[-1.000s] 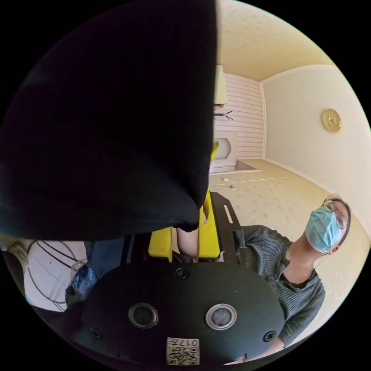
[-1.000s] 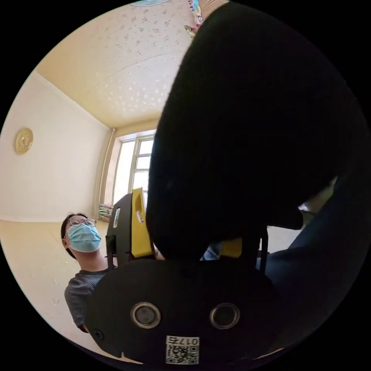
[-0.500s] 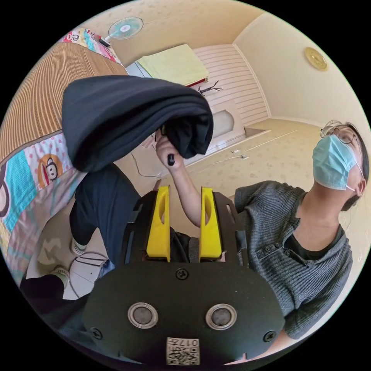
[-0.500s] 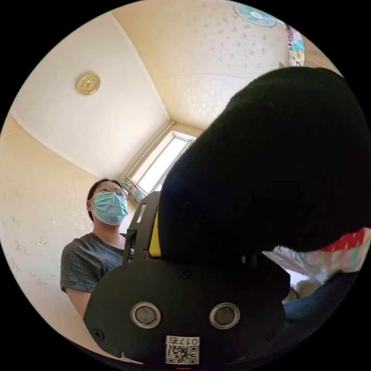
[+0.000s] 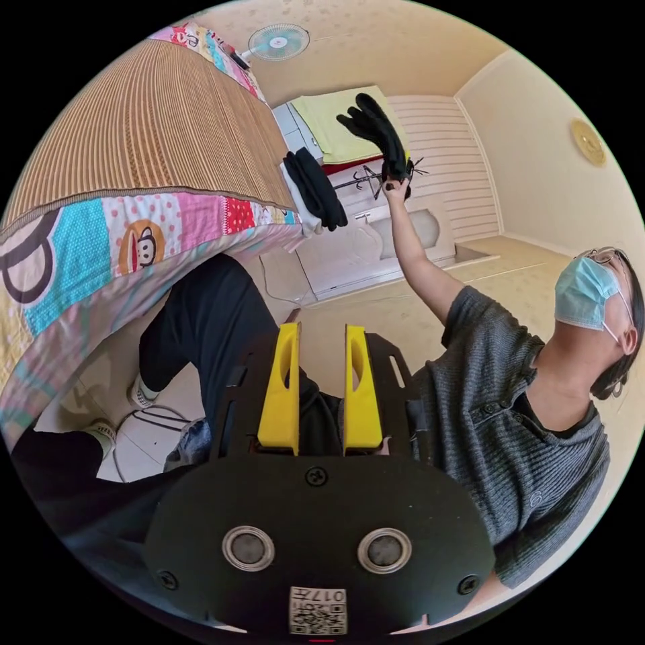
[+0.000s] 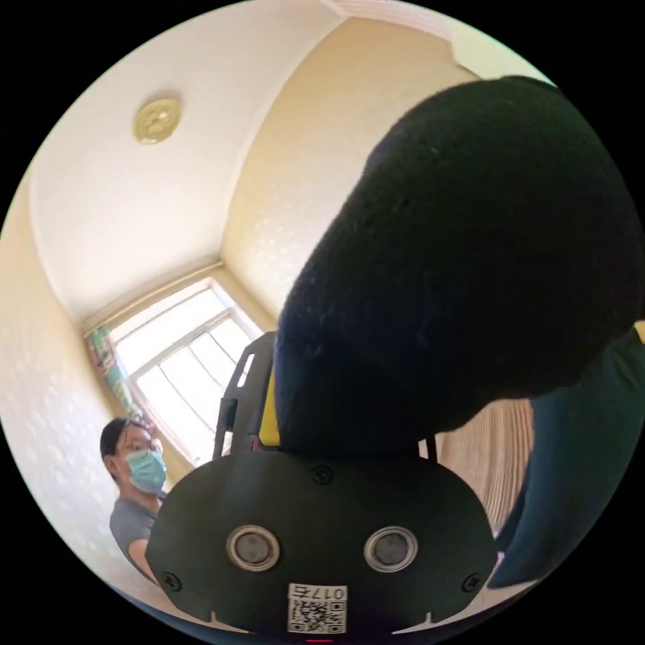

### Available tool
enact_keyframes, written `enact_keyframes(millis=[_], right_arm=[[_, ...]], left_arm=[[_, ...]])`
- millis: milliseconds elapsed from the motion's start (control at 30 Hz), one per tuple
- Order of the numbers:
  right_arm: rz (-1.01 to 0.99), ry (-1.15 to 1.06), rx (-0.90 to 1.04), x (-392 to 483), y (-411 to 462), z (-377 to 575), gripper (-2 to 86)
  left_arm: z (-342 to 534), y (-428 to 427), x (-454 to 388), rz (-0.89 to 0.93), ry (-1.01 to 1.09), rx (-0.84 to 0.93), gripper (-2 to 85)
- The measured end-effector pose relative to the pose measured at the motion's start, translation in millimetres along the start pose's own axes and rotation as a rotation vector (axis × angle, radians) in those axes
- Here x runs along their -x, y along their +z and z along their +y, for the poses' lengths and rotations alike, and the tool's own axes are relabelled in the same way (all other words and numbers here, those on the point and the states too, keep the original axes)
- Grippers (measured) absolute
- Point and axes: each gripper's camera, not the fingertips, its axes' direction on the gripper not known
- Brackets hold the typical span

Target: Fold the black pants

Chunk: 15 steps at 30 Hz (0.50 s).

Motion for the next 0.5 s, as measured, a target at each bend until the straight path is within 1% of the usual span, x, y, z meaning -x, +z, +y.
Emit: enact_keyframes(millis=[33, 67, 133, 167, 200, 233, 267, 300, 333, 500], right_arm=[[0.046, 0.098, -0.023, -33.4, -26.0, 7.2, 11.6], [0.065, 0.147, -0.045, -52.2, -41.1, 15.1, 11.3], [0.146, 0.422, -0.156, -128.0, -100.0, 66.8, 10.0], [0.172, 0.503, -0.170, -145.6, -112.5, 83.2, 9.6], [0.261, 0.673, -0.168, -175.3, -133.0, 117.0, 8.9], [0.289, 0.775, -0.184, -195.1, -149.8, 148.0, 8.3], [0.253, 0.783, -0.228, -200.3, -157.9, 161.0, 8.4], [0.157, 0.765, -0.303, -207.0, -169.4, 182.5, 8.5], [0.077, 0.734, -0.335, -210.1, -173.7, 196.6, 8.7], [0.071, 0.637, -0.310, -184.9, -166.8, 227.3, 9.0]], left_arm=[[-1.1, 5.4, 1.4, -0.003, -0.005, -0.007, 10.0], [-1.7, 10.7, 2.8, -0.011, -0.012, -0.014, 10.0], [-1.9, 20.0, 6.2, -0.026, -0.033, -0.025, 9.9], [-2.5, 26.9, 10.1, -0.021, -0.054, -0.027, 9.9], [-3.0, 30.2, 12.0, -0.013, -0.064, -0.028, 9.9], [-4.4, 37.0, 15.4, 0.007, -0.081, -0.032, 9.9], [-6.5, 44.2, 17.0, 0.024, -0.091, -0.031, 9.9], [-7.9, 48.1, 17.0, 0.027, -0.094, -0.028, 9.9], [-11.3, 56.1, 15.4, 0.018, -0.096, -0.015, 9.9], [-25.3, 84.1, 1.7, -0.066, -0.086, -0.006, 9.9]])
